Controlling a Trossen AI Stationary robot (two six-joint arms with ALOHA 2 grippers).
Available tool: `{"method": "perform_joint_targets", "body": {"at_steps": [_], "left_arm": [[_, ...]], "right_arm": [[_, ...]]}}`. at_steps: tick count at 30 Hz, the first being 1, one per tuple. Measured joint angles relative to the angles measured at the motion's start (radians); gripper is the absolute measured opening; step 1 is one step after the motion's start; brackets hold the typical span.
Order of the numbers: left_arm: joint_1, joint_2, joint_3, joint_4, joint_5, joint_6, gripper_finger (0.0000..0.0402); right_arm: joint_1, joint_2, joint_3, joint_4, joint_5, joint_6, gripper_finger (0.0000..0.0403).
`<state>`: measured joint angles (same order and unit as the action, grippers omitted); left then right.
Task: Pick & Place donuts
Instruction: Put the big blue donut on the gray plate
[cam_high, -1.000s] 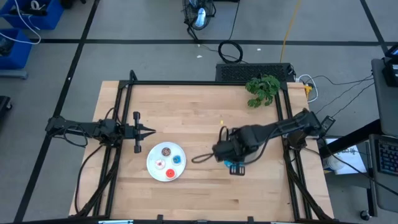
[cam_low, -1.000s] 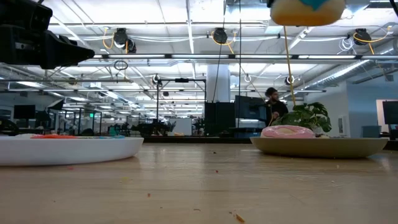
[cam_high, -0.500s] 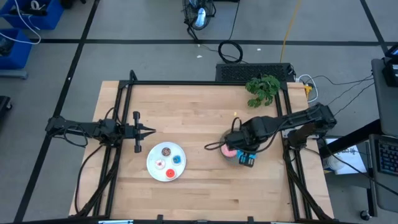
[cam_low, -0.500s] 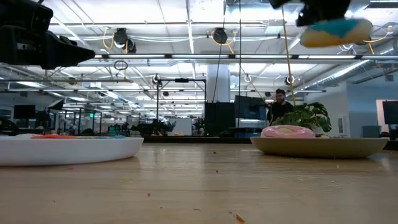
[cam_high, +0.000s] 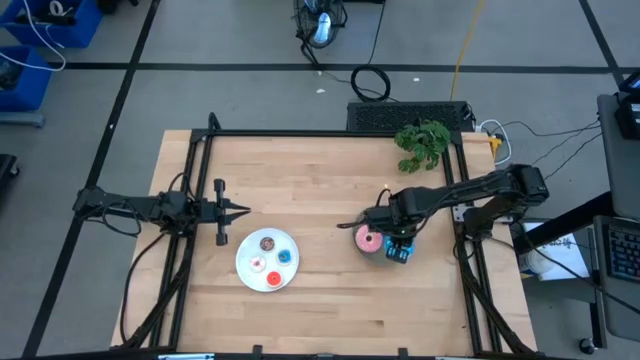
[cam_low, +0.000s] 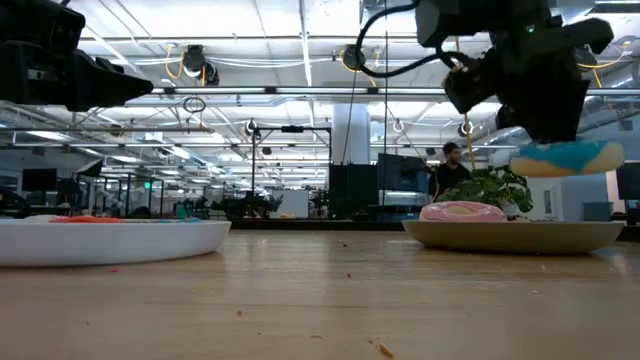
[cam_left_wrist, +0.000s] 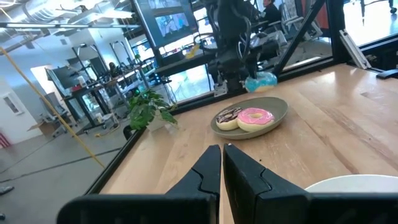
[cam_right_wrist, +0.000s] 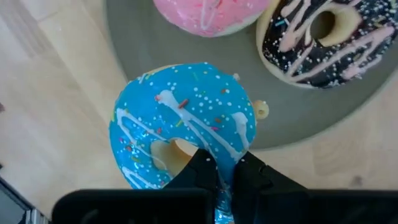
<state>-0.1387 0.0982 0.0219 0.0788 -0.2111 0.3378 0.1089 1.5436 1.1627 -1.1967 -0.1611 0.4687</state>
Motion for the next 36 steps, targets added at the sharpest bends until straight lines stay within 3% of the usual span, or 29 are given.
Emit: {"method": "perform_joint_targets", "body": {"at_steps": [10, 20, 36], "left_arm": [[0.000, 0.000, 0.000, 0.001, 0.000, 0.000, 0.0026], [0.000, 0.000, 0.000, 0.001, 0.000, 0.000, 0.0026], [0.000, 0.000, 0.000, 0.001, 0.000, -0.001, 0.0026]], "right_arm": [[-0.048, 0.000, -0.133, 0.218, 0.005, -0.038, 0.0011], [-0.096, 0.001, -0.228, 0.268, 0.000, -0.010, 0.0024], [-0.110, 0.001, -0.223, 0.240, 0.001, 0.025, 0.0205]]}}
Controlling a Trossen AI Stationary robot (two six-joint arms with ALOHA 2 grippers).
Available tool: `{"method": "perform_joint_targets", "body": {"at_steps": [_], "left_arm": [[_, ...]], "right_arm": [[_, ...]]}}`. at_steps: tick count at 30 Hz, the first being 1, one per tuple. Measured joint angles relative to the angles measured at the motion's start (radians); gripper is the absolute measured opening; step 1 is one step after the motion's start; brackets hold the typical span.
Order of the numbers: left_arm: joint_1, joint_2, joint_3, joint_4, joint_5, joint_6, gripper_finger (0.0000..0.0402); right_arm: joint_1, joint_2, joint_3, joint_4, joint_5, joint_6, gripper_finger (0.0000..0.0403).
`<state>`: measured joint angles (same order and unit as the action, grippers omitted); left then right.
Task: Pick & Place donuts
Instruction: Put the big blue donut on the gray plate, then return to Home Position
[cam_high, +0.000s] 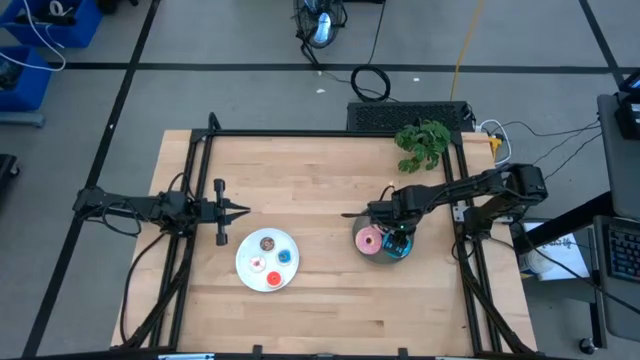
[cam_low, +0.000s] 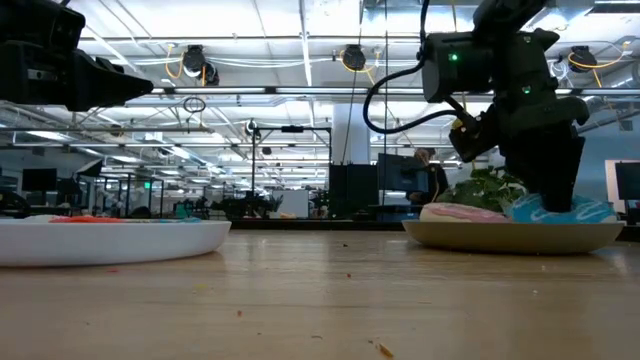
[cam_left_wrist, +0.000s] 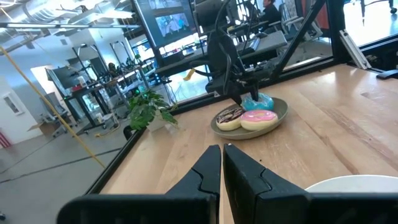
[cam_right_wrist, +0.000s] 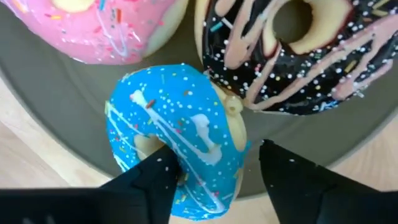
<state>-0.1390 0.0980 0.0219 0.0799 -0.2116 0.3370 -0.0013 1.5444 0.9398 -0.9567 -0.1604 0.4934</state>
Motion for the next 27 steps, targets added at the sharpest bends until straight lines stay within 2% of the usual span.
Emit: {"method": "perform_joint_targets", "body": {"at_steps": [5, 10, 18, 22, 24, 27], "left_arm": [[0.000, 0.000, 0.000, 0.000, 0.000, 0.000, 0.0026], [0.000, 0.000, 0.000, 0.000, 0.000, 0.000, 0.0026], [0.000, 0.000, 0.000, 0.000, 0.000, 0.002, 0.0026], [0.000, 0.000, 0.000, 0.000, -0.001, 0.028, 0.0026], [0.000, 0.000, 0.000, 0.004, -0.001, 0.039, 0.0026], [0.000, 0.000, 0.000, 0.058, -0.001, 0.121, 0.0026]], "right_arm": [[0.000, -0.002, 0.001, -0.002, -0.033, 0.000, 0.0230], [0.000, -0.002, 0.019, -0.019, -0.054, -0.001, 0.0239], [0.000, -0.002, 0.168, -0.176, -0.018, -0.030, 0.0233], [0.001, -0.019, 0.270, -0.277, 0.086, -0.090, 0.0225], [0.017, -0.085, 0.298, -0.213, 0.149, -0.157, 0.0219], [0.049, -0.250, 0.283, -0.037, 0.294, -0.240, 0.0202]]}}
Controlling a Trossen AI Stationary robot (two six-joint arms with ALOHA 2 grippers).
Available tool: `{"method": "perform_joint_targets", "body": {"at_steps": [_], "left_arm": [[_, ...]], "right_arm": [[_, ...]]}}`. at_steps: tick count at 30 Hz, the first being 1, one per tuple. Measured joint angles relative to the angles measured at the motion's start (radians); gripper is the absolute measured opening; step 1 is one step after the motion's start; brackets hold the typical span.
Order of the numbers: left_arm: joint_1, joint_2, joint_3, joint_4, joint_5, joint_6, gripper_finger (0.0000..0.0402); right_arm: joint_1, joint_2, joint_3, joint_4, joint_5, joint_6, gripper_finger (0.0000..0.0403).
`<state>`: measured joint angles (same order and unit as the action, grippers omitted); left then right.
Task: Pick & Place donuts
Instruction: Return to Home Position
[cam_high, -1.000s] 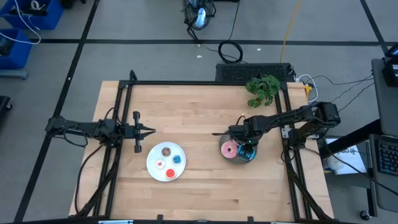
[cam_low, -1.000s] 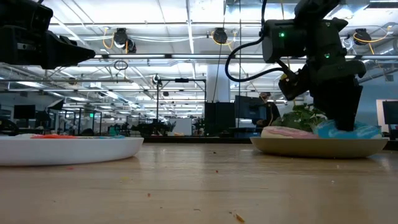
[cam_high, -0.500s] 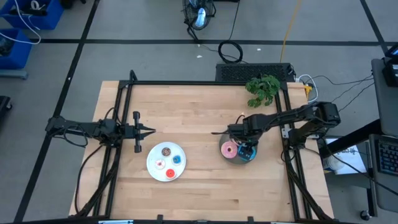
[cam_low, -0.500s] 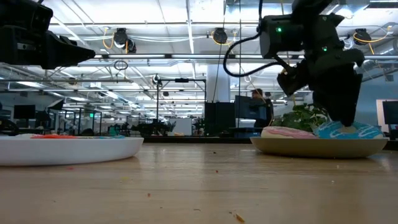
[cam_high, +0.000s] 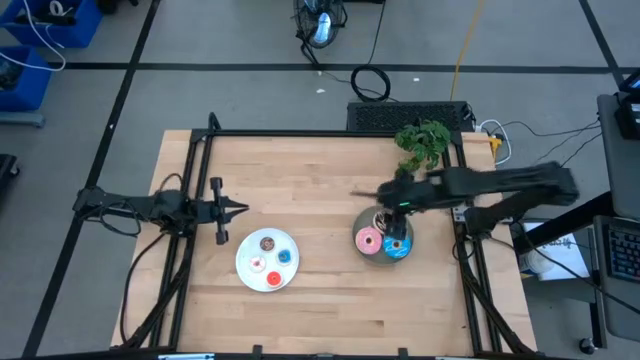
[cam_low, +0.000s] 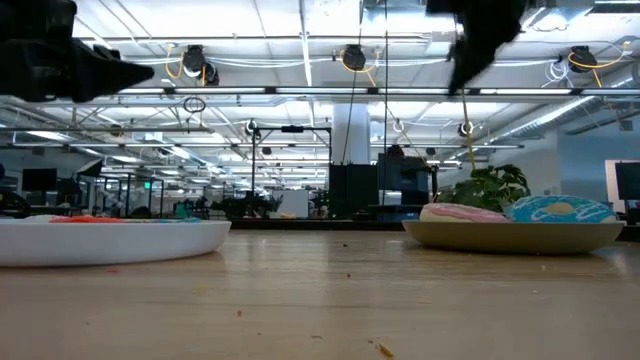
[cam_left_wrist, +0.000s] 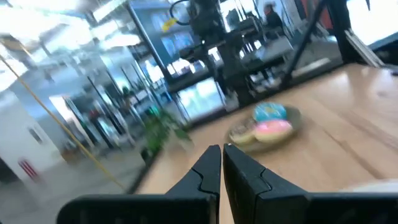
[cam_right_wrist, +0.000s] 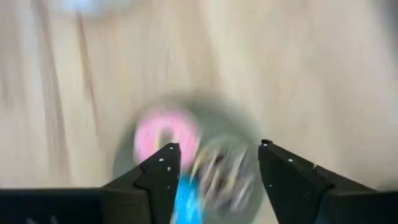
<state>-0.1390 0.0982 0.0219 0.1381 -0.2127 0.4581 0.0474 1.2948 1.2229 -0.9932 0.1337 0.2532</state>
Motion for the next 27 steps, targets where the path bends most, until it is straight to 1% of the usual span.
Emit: {"method": "perform_joint_targets", "body": {"at_steps": [2, 4, 6, 7, 9, 12, 14, 16, 18, 20, 22, 24, 26, 27], "left_arm": [[0.000, 0.000, 0.000, 0.050, 0.000, 0.034, 0.0026], [0.000, 0.000, 0.000, 0.097, -0.002, 0.035, 0.0026], [0.000, 0.000, 0.000, 0.121, -0.021, 0.010, 0.0026], [0.000, 0.000, 0.000, 0.126, -0.032, -0.004, 0.0026], [0.000, 0.000, 0.000, 0.134, -0.058, -0.041, 0.0026], [0.000, 0.000, 0.000, 0.179, -0.070, -0.092, 0.0026], [0.000, 0.000, 0.000, 0.191, -0.064, -0.105, 0.0025], [0.000, 0.000, 0.000, 0.176, -0.061, -0.113, 0.0019], [0.000, 0.000, 0.000, 0.157, -0.068, -0.152, 0.0007], [0.000, 0.000, 0.000, 0.154, -0.093, -0.186, 0.0006], [0.000, 0.000, 0.000, 0.146, -0.149, -0.191, 0.0007], [0.000, 0.000, 0.000, 0.131, -0.210, -0.186, 0.0004], [0.000, 0.000, 0.000, 0.122, -0.226, -0.180, 0.0004], [0.000, -0.001, 0.000, 0.118, -0.225, -0.180, 0.0004]], "right_arm": [[0.022, -0.140, -0.064, 0.162, 0.086, -0.051, 0.0187], [0.036, -0.288, -0.176, 0.358, 0.127, -0.119, 0.0166], [0.038, -0.423, -0.309, 0.583, 0.122, -0.171, 0.0140], [0.035, -0.483, -0.373, 0.664, 0.101, -0.192, 0.0125], [0.031, -0.590, -0.498, 0.759, 0.056, -0.225, 0.0090], [0.034, -0.709, -0.646, 0.845, 0.047, -0.243, 0.0027], [0.031, -0.768, -0.733, 0.889, 0.037, -0.253, 0.0008], [0.027, -0.822, -0.808, 0.956, -0.021, -0.260, 0.0013], [0.021, -0.879, -0.864, 0.990, -0.082, -0.263, 0.0013], [0.013, -0.928, -0.906, 1.001, -0.089, -0.265, 0.0006], [0.005, -0.974, -0.948, 1.023, -0.090, -0.273, 0.0002], [-0.004, -1.027, -0.975, 1.033, -0.127, -0.291, 0.0003], [-0.012, -1.086, -0.996, 1.032, -0.164, -0.292, 0.0002], [-0.014, -1.115, -1.005, 1.032, -0.165, -0.292, 0.0001]]}}
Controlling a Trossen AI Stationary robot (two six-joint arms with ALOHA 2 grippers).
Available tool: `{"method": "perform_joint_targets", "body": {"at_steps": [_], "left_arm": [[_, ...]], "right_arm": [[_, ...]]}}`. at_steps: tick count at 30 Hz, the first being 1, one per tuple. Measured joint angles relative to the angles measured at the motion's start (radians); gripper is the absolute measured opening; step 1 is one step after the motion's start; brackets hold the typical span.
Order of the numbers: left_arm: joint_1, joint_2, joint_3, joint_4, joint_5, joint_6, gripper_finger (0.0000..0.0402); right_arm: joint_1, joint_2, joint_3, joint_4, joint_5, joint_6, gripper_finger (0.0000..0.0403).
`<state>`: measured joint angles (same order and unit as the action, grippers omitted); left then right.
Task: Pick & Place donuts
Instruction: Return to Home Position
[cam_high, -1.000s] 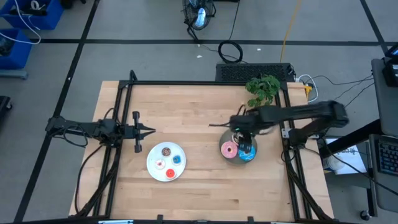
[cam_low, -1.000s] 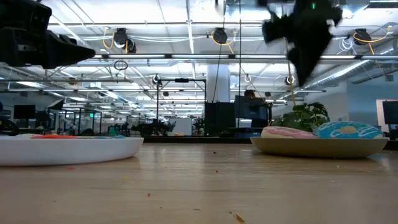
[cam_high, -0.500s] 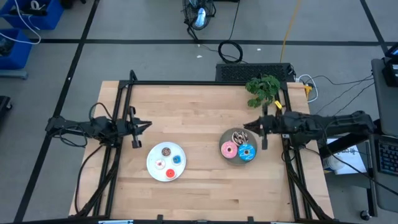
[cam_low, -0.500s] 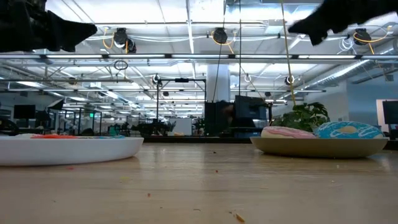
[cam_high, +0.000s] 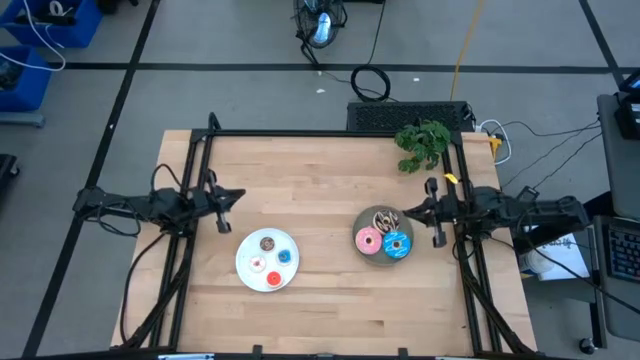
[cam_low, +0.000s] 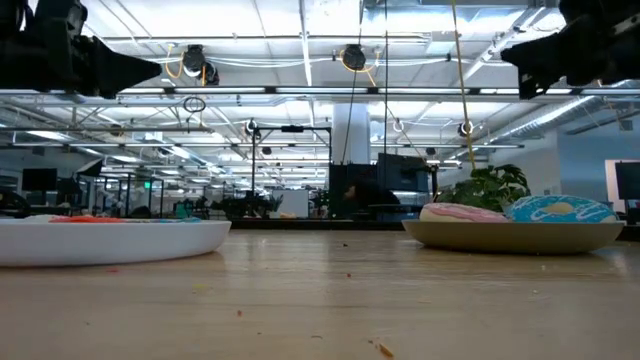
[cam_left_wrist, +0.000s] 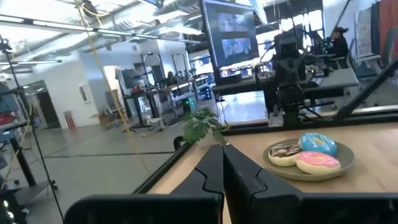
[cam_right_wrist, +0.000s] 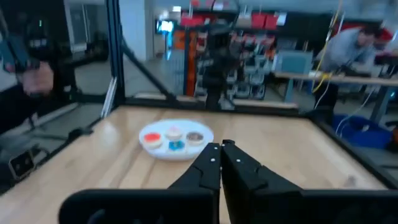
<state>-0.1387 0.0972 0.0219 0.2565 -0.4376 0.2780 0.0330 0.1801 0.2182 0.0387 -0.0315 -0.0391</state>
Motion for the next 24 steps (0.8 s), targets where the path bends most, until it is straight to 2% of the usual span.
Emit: {"method": "perform_joint_targets", "body": {"at_steps": [4, 10, 14, 17, 20, 24], "left_arm": [[0.000, 0.000, 0.000, -0.085, 0.018, 0.016, 0.0003], [0.000, 0.000, 0.000, -0.189, 0.027, -0.036, 0.0003], [0.000, 0.000, -0.010, -0.180, 0.026, -0.050, 0.0004], [0.000, 0.000, -0.010, -0.173, 0.034, -0.037, 0.0005], [0.000, 0.001, -0.011, -0.175, -0.004, -0.042, 0.0003], [0.000, 0.001, -0.010, -0.183, -0.011, -0.108, 0.0012]], "right_arm": [[-0.001, -0.089, -0.045, -0.009, 0.004, -0.009, 0.0001], [-0.001, -0.147, -0.121, 0.012, 0.006, -0.030, 0.0001], [-0.004, -0.164, -0.199, 0.100, 0.030, -0.014, 0.0000], [-0.007, -0.157, -0.199, 0.061, 0.029, 0.005, 0.0000], [-0.006, -0.161, -0.199, 0.074, 0.006, -0.003, 0.0000], [-0.006, -0.158, -0.200, 0.058, 0.007, 0.002, 0.0000]]}}
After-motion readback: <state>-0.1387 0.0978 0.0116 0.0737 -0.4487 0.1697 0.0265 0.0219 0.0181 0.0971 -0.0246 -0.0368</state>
